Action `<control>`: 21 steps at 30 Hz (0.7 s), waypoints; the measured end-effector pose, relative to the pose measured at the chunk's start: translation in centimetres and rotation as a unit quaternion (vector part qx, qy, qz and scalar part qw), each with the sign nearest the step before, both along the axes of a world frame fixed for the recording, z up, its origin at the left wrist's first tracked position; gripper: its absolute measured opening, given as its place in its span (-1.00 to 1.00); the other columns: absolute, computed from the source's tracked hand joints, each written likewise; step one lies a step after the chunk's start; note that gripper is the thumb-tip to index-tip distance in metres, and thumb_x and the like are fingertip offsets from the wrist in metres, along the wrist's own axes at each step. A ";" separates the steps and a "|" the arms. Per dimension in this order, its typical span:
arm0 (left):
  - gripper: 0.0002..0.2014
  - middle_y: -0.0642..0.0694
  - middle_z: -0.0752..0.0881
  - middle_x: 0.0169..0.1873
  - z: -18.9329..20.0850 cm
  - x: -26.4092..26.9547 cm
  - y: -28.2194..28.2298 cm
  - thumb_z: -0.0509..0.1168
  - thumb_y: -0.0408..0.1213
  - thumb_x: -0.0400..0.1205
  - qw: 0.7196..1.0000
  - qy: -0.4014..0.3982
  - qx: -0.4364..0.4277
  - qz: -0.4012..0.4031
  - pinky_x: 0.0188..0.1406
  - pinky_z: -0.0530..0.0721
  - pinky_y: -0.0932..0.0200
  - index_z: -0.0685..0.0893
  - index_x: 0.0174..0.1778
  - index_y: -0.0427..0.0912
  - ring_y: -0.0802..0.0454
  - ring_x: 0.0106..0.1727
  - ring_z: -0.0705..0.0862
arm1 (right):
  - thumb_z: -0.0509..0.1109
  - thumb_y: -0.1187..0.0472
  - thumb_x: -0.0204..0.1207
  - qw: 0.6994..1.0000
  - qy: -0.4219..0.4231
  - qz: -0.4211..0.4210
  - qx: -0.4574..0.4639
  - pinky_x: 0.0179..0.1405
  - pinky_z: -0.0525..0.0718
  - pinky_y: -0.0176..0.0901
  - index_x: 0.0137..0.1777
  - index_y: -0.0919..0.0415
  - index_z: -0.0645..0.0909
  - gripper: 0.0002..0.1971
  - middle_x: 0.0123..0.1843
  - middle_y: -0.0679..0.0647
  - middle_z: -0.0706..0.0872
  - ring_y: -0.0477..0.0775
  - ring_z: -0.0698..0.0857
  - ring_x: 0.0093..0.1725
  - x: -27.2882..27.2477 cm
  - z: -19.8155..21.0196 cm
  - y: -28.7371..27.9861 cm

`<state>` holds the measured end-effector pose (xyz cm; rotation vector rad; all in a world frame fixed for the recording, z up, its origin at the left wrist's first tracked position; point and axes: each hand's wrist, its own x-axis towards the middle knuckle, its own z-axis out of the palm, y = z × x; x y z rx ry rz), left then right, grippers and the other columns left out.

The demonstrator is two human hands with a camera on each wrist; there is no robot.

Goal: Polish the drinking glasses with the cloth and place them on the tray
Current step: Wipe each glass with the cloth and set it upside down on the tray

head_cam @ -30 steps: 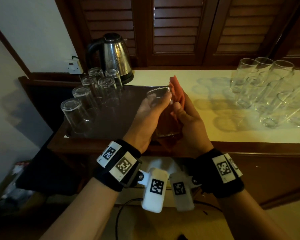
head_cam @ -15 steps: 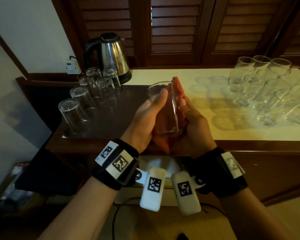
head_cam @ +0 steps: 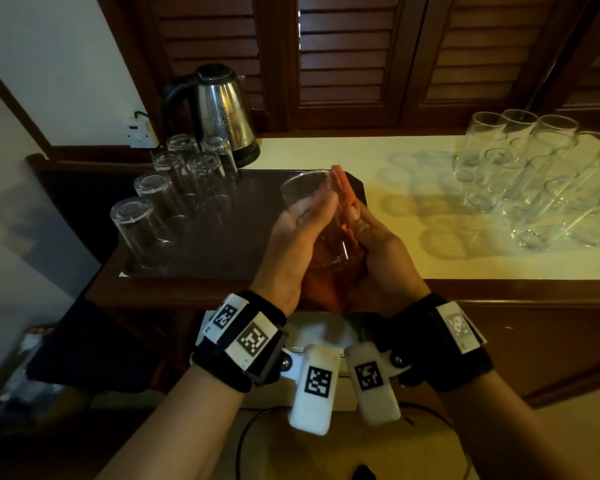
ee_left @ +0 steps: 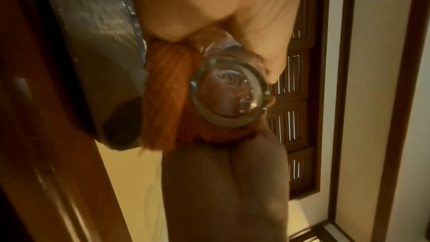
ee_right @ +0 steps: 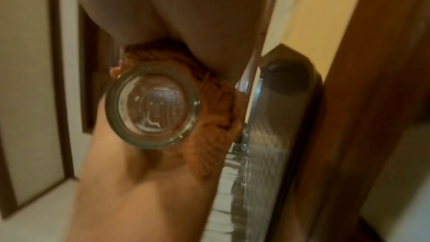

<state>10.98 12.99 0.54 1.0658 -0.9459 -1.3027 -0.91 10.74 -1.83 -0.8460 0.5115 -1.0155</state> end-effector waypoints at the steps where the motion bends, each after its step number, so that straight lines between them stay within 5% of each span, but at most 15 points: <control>1: -0.51 -0.18 0.84 -0.05 -0.1 0.2 0.0 0.32 0.09 0.54 1.000 0.020 -0.001 -0.006 -0.03 0.79 0.06 0.73 0.22 -0.22 -0.06 0.00 0.82 | 0.18 0.06 0.72 1.000 -0.004 0.013 0.024 0.41 0.61 0.34 0.59 0.07 0.51 -0.55 0.41 0.26 0.71 0.31 0.68 0.41 -0.1 -0.3 0.2; 4: -0.44 -0.25 0.82 -0.01 -0.3 1.0 -0.2 0.27 0.15 0.57 0.998 0.061 0.011 0.007 -0.08 0.80 0.06 0.68 0.26 -0.27 -0.11 0.00 0.82 | 0.21 -0.02 0.64 0.995 -0.028 0.044 0.089 0.14 0.78 0.08 0.40 0.20 0.69 -0.53 0.24 0.25 0.80 0.21 0.80 0.20 -0.3 -0.5 0.2; 6: -0.37 -0.30 0.77 0.20 -0.4 1.4 -0.4 0.39 0.16 0.58 0.997 0.068 0.021 0.018 0.22 0.74 -0.13 0.61 0.41 -0.26 -0.24 0.23 0.75 | 0.23 -0.06 0.57 0.990 -0.055 0.042 0.121 0.11 0.81 0.03 0.23 0.26 0.79 -0.51 0.18 0.27 0.81 0.20 0.81 0.11 -0.5 -0.3 -0.1; 8: -0.36 -0.23 0.75 0.23 -0.4 1.9 -0.7 0.52 0.02 0.51 0.996 0.074 0.025 0.038 0.39 0.63 -0.16 0.57 0.46 -0.20 -0.20 0.28 0.71 | 0.25 -0.10 0.55 0.987 -0.070 0.021 0.140 0.19 0.74 0.06 0.31 0.29 0.74 -0.45 0.24 0.30 0.77 0.23 0.78 0.14 -0.8 -0.1 -0.5; 11: -0.38 -0.09 0.70 0.14 -0.1 2.5 -0.7 0.52 -0.23 0.33 0.996 0.062 0.008 0.063 0.11 0.64 0.15 0.57 0.34 -0.05 0.07 0.09 0.71 | 0.19 -0.16 0.65 0.983 -0.086 -0.011 0.160 0.36 0.61 0.27 0.43 0.20 0.69 -0.44 0.38 0.34 0.72 0.31 0.74 0.30 -1.1 0.4 -0.9; 15: -0.13 -0.10 0.73 0.10 -0.2 3.2 -0.3 0.53 -0.35 0.18 0.995 0.036 -0.041 0.081 -0.15 0.72 0.23 0.41 0.44 0.13 0.17 -0.07 0.81 | 0.12 -0.09 0.78 0.989 -0.073 -0.075 0.104 -0.13 0.79 -0.04 0.29 0.22 0.72 -0.53 -0.07 0.14 0.86 0.06 0.85 -0.16 -0.6 1.6 -1.3; 16: -0.13 -0.10 0.73 0.09 -0.3 3.3 -0.1 0.55 -0.35 0.17 0.995 0.024 -0.044 0.081 -0.19 0.73 0.24 0.43 0.42 0.15 0.15 -0.07 0.81 | 0.15 -0.04 0.77 0.990 -0.069 -0.094 0.082 -0.11 0.79 -0.07 0.31 0.21 0.69 -0.59 -0.10 0.09 0.86 0.01 0.84 -0.17 -0.3 1.7 -1.2; 18: -0.20 -0.10 0.73 0.07 -0.4 3.7 0.4 0.57 -0.34 0.16 0.997 0.010 -0.048 0.066 -0.19 0.74 0.23 0.53 0.35 0.13 0.08 -0.02 0.82 | 0.20 0.05 0.75 0.992 -0.068 -0.110 0.015 0.23 0.71 0.08 0.47 0.17 0.60 -0.61 0.21 0.10 0.82 0.06 0.81 0.14 0.3 1.7 -0.7; 21: -0.26 -0.13 0.75 0.07 -0.9 4.1 1.0 0.67 -0.45 0.17 0.997 0.006 -0.063 0.050 -0.11 0.77 0.18 0.59 0.25 0.05 -0.06 0.08 0.82 | 0.14 0.21 0.80 0.990 -0.042 -0.100 -0.094 0.60 0.41 0.37 0.66 0.12 0.41 -0.56 0.61 0.18 0.53 0.24 0.51 0.60 0.9 0.5 0.0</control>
